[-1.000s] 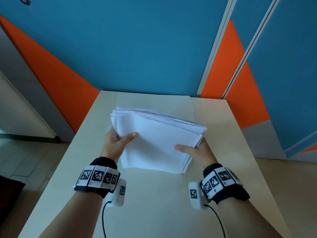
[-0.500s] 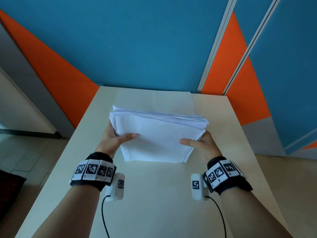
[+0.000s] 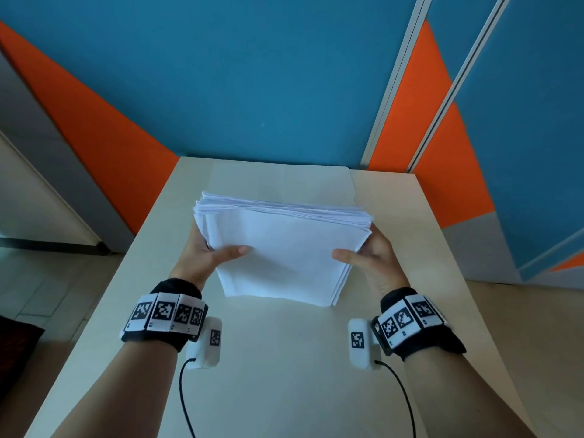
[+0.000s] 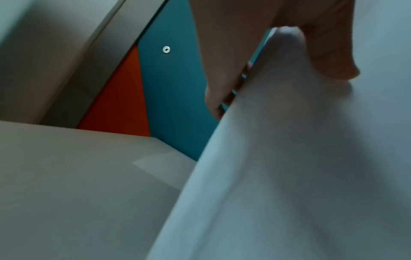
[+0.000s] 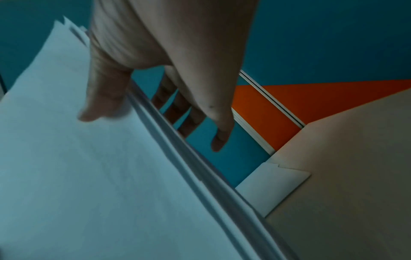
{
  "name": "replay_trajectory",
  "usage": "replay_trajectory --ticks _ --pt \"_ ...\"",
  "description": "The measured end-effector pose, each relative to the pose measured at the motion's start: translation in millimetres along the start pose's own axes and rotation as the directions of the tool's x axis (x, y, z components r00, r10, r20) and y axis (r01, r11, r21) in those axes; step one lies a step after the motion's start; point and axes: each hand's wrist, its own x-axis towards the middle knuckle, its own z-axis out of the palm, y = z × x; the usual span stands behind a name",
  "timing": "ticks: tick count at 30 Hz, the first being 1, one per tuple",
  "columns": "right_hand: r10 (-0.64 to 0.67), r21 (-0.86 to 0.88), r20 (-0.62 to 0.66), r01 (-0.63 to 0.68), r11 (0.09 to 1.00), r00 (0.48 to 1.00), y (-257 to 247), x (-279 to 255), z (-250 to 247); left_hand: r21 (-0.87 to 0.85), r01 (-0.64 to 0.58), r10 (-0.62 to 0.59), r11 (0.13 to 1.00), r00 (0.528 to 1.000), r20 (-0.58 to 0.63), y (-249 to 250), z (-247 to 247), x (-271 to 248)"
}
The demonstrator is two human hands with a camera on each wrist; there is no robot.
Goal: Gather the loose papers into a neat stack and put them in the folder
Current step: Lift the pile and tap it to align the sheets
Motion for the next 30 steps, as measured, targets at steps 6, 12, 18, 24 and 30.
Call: replay_trajectory --ticks 6,12,18,24,30 --pt "0.148 -0.025 -0.151 -0.153 0.988 0.977 12.2 3.2 20.5 0.057 0.027 -0.023 0.998 0.998 -0.061 -7.1 22.6 -0.9" --pt "-0.014 -0.091 -0.157 -0.001 0.996 0.987 -17.6 5.4 5.6 0.145 -0.035 0.047 0.989 0.995 -0.083 5.6 15.8 2.5" --pt "-0.36 -0.687 0.085 0.317 0.654 0.929 -87.6 12.0 6.2 0.363 -0.286 0.256 0.887 0.958 0.128 56.7 38.1 2.9" --pt "-0.062 -0.59 0.135 0.131 0.797 0.989 -82.2 6.3 16.9 0.499 -0.394 0.412 0.772 0.908 0.08 60.7 45.6 -4.7" --pt "0.059 -0.236 -0.067 -0.073 0.969 0.996 -61.7 -10.0 -27.3 0.006 0.086 -0.081 0.996 0.963 -0.258 4.3 -4.1 -20.7"
